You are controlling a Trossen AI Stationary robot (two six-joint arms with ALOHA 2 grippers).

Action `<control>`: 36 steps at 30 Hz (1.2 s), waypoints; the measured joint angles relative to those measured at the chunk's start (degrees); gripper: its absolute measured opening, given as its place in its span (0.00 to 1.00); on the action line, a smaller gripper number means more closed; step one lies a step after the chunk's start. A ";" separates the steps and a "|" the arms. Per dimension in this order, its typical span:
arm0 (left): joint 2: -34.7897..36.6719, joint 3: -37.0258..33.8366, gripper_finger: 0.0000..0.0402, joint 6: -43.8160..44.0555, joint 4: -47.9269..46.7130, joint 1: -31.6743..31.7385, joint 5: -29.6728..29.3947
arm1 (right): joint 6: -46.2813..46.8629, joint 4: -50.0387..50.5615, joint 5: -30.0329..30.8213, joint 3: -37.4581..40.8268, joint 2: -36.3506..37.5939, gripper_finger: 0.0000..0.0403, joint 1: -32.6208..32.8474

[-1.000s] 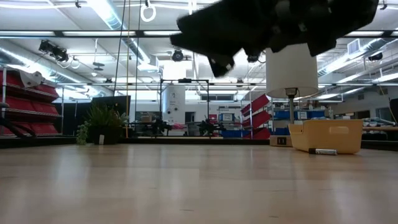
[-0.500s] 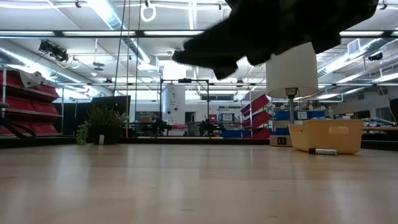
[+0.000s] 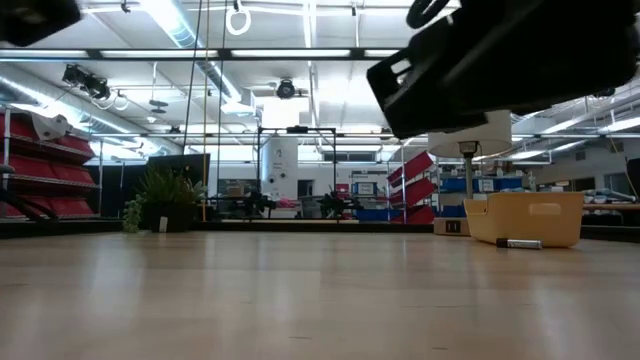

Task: Sort batteries
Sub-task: Put the silver battery into the blue bin

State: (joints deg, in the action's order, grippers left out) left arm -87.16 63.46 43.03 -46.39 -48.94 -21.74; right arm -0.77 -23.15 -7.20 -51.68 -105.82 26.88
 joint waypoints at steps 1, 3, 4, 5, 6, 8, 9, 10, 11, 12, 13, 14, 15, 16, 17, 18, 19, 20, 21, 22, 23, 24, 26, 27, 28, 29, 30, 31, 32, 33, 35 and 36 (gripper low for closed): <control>-0.18 0.00 0.43 -3.03 3.03 0.92 -0.14 | 0.63 0.02 -0.02 0.00 0.00 0.25 0.36; -1.00 0.00 0.43 -8.78 9.31 2.40 -0.29 | 1.19 0.03 0.00 0.00 0.00 0.25 1.11; -1.68 0.00 0.43 -11.72 12.34 3.13 -0.36 | 1.76 0.14 0.04 0.00 0.00 0.25 1.50; -2.57 0.01 0.43 -14.65 15.03 3.68 -0.42 | 2.68 0.20 0.07 0.00 0.00 0.24 1.87; -3.66 0.00 0.43 -17.27 17.70 4.21 -0.48 | 3.72 0.18 0.08 0.00 0.00 0.24 2.35; -6.14 0.01 0.43 -21.30 22.25 5.00 -0.45 | 5.63 0.17 0.68 0.00 0.00 0.24 3.46; -7.72 0.02 0.43 -22.77 24.17 5.39 -0.31 | 6.65 0.32 2.12 0.00 0.00 0.24 4.25; -9.22 0.02 0.43 -23.98 26.10 5.66 -0.29 | 7.25 0.44 3.64 0.00 0.00 0.24 5.06; -10.80 0.02 0.43 -25.07 27.74 5.85 -0.13 | 7.69 0.59 5.17 0.00 0.00 0.24 5.86; -12.46 0.02 0.43 -26.02 29.31 6.03 -0.12 | 8.15 0.60 6.60 0.00 0.00 0.24 6.70; -13.99 0.00 0.43 -26.43 31.18 6.22 -0.12 | 8.60 0.61 7.85 0.00 0.00 0.24 7.49; -15.42 0.00 0.43 -26.61 33.31 6.37 -0.15 | 9.05 0.59 8.90 0.00 0.00 0.24 8.33; -16.78 0.00 0.43 -26.84 35.40 6.55 -0.12 | 9.68 0.60 9.85 0.00 0.00 0.24 9.17; -18.05 0.00 0.43 -27.39 37.57 6.62 -0.12 | 10.23 0.60 10.67 0.00 0.00 0.24 9.94; -19.09 0.00 0.43 -27.93 39.62 6.69 -0.11 | 11.00 0.60 11.53 0.00 0.00 0.24 10.66; -20.13 0.00 0.43 -28.43 41.73 6.84 -0.12 | 11.63 0.60 12.32 0.00 0.00 0.24 11.35; -20.97 0.00 0.43 -29.29 44.01 6.94 -0.10 | 12.35 0.60 13.02 0.00 0.00 0.24 11.97; -21.55 0.00 0.43 -29.50 45.78 6.99 -0.08 | 13.13 0.58 13.71 0.00 0.00 0.24 12.50; -22.07 0.00 0.43 -29.53 47.48 7.11 -0.10 | 14.11 0.56 14.23 0.00 0.00 0.24 12.92; -22.51 0.01 0.43 -29.55 49.21 7.24 -0.07 | 15.25 0.47 14.77 0.00 0.00 0.24 13.24; -22.91 0.02 0.43 -29.53 50.53 7.34 0.15 | 16.17 0.49 15.13 0.00 0.00 0.24 13.51; -23.21 0.02 0.43 -29.54 51.52 7.40 0.43 | 16.86 0.51 15.31 0.00 0.00 0.24 13.74; -24.01 0.02 0.43 -29.53 53.96 7.53 0.47 | 17.33 0.60 16.76 0.00 0.00 0.24 14.21; -24.47 0.02 0.43 -29.57 55.33 7.55 0.49 | 17.32 0.60 17.59 0.00 0.00 0.24 14.43; -24.98 0.02 0.43 -29.66 56.57 7.55 0.61 | 17.28 0.60 18.01 0.00 0.00 0.24 14.64; -25.68 0.02 0.43 -29.70 58.03 7.58 0.88 | 17.28 0.65 18.08 0.00 0.00 0.24 14.74; -26.43 0.04 0.43 -29.72 59.67 7.58 1.09 | 17.30 0.73 18.10 0.00 0.00 0.24 14.80; -27.18 0.04 0.43 -29.74 61.03 7.58 1.55 | 17.45 0.99 18.11 0.00 0.00 0.24 14.82; -27.89 0.04 0.43 -29.77 62.20 7.58 1.78 | 17.79 1.15 18.20 0.00 0.00 0.24 14.84; -28.56 0.04 0.43 -29.83 63.16 7.57 1.85 | 18.32 1.48 18.67 0.00 0.00 0.24 14.85; -29.56 0.42 0.43 -30.09 63.63 7.55 1.77 | 19.10 2.32 20.03 0.00 0.00 0.24 14.83; -29.88 0.77 0.43 -30.17 63.67 7.55 1.64 | 19.05 2.48 20.18 0.02 0.00 0.24 14.83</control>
State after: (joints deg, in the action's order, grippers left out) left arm -117.04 64.23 12.86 17.28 -41.39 -20.10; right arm 18.28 -20.66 12.98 -51.66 -105.82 41.71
